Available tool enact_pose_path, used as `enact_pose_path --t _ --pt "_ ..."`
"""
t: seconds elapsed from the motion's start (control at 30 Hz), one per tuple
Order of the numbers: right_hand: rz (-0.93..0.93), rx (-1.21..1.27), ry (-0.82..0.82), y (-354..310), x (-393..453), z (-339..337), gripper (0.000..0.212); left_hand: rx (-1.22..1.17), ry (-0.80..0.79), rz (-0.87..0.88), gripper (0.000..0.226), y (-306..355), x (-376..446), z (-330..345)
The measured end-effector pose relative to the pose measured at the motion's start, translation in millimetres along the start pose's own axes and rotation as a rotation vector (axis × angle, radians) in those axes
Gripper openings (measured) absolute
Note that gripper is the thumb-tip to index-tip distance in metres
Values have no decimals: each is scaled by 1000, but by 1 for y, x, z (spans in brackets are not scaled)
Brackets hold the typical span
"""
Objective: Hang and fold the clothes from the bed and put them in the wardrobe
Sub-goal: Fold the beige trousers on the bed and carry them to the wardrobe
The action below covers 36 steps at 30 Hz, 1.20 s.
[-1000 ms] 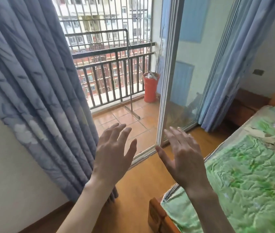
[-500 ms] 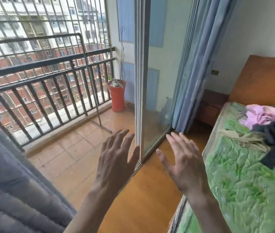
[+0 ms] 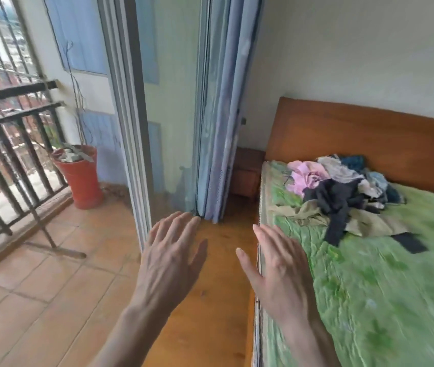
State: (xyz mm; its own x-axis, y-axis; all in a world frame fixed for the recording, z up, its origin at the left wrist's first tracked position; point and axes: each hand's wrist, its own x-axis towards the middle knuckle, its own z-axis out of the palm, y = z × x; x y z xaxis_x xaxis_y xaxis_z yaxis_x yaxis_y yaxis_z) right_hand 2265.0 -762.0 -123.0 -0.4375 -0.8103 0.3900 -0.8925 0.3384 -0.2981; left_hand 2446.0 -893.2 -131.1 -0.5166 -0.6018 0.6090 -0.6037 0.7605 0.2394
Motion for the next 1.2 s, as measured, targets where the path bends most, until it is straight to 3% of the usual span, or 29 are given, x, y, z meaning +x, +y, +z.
enact_pose_path --t 0.47,0.77,1.2 --pt "293 -5 18 84 138 68 74 -145 -115 174 45 -32 172 152" --pt "413 -8 69 164 286 80 63 -199 -142 268 41 -20 318 266" --pt "619 -132 135 285 411 141 63 -392 -237 386 38 -3 466 449"
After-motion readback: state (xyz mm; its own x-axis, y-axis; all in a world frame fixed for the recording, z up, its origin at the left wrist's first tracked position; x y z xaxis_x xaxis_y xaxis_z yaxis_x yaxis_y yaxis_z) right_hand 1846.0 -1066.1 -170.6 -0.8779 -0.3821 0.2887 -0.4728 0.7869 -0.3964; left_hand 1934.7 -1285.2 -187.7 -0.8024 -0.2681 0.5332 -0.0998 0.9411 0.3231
